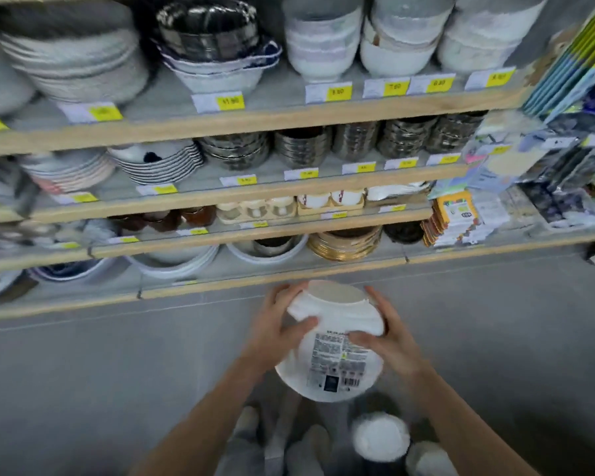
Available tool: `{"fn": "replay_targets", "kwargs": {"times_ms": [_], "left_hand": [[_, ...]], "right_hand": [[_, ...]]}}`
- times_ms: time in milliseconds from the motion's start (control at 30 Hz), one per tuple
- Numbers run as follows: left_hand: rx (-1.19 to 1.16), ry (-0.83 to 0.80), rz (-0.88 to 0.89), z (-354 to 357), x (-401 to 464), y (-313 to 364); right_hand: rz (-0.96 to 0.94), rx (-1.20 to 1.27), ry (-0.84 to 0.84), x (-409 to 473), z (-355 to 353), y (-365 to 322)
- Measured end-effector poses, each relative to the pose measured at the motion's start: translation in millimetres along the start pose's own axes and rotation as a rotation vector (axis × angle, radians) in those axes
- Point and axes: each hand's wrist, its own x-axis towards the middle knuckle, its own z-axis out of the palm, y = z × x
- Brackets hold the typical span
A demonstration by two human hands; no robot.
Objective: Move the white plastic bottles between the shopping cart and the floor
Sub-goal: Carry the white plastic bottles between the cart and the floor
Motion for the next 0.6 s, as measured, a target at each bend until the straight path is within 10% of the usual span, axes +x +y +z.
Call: {"fn": "replay_targets", "kwargs": {"times_ms": [600], "left_hand": [[-0.089,0.614,-0.157,-343,-190,-99]], "right_hand": [[-0.209,-0.204,-0.338,-1,415,-121]]}}
